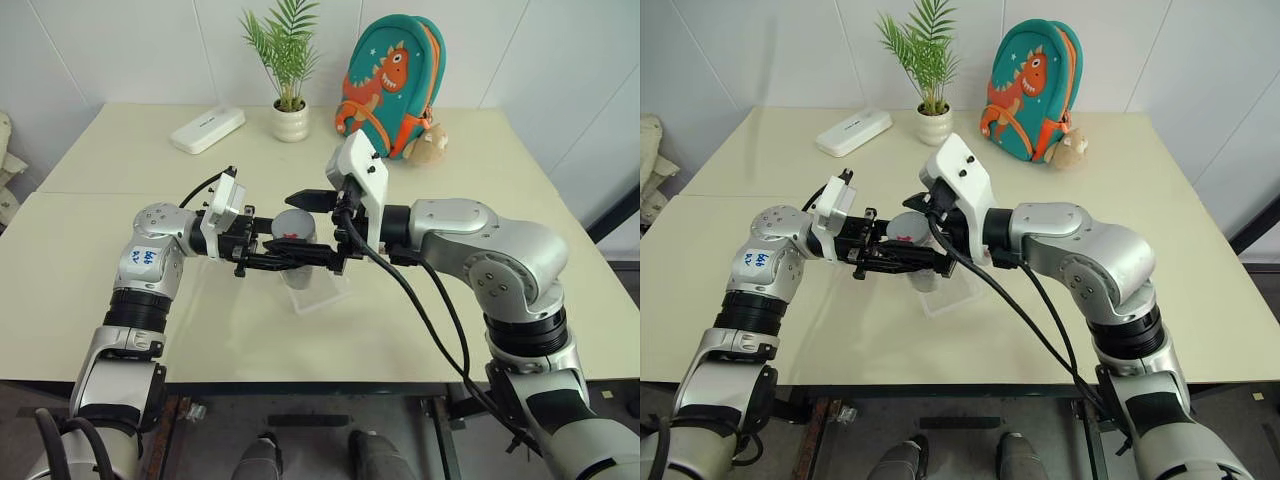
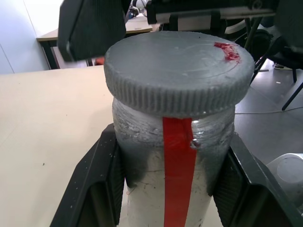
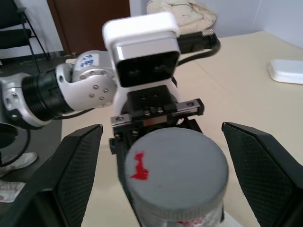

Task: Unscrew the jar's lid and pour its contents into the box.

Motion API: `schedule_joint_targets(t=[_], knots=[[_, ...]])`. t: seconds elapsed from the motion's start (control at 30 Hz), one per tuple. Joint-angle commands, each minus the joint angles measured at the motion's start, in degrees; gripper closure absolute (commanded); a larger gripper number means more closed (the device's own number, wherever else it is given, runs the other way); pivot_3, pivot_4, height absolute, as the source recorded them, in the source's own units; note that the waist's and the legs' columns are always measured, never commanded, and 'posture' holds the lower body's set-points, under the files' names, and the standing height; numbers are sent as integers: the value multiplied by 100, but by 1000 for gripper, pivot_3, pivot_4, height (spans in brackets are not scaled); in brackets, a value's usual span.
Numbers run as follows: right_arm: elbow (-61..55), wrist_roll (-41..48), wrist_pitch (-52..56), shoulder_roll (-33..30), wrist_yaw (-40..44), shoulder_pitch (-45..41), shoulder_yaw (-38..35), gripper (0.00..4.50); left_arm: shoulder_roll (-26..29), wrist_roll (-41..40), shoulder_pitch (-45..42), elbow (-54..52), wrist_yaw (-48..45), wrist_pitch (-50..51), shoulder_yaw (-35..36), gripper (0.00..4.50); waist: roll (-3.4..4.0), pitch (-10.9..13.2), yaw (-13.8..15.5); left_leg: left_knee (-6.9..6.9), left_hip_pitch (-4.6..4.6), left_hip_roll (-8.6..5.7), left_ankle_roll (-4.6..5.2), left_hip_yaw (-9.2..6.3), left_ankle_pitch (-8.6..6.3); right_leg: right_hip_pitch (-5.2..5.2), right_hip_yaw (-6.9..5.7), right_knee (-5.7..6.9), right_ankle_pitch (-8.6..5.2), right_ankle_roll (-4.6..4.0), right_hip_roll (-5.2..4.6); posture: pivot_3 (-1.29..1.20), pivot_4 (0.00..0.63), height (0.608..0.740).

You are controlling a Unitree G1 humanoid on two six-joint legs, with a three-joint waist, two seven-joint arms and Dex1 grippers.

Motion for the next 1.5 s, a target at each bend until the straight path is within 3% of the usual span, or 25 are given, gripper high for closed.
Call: schedule_joint_targets(t=[0.03,0.73,0.83,0.93,1.5], knots=[[24,-151,-253,69,27,-124,-26,273,64,-25,-102,-133,-263,-45,15,2478,0,0,-1,0,0,0,0,0,0,0,0,1,0,0,1,0,150,740],[-136,-178,-199,-46,361,-52,3,273,62,4,-88,-117,-196,-72,30,2478,0,0,-4,0,0,2,0,0,0,-1,0,4,0,1,4,0,150,740],[-133,-185,-162,-66,370,-45,15,844,55,20,-103,-88,-190,-90,28,2478,0,0,-3,0,0,2,0,0,0,-1,0,4,0,1,4,0,150,740],[-145,-188,-170,-84,411,-36,33,1751,46,31,-116,-68,-179,-104,31,2478,0,0,0,0,0,2,0,0,0,-1,0,4,0,1,4,0,150,740],[442,-444,-545,-290,386,-522,-431,1751,74,162,-173,98,-201,-84,-42,2478,0,0,5,1,0,2,0,0,0,-2,0,5,0,1,4,0,150,740]])
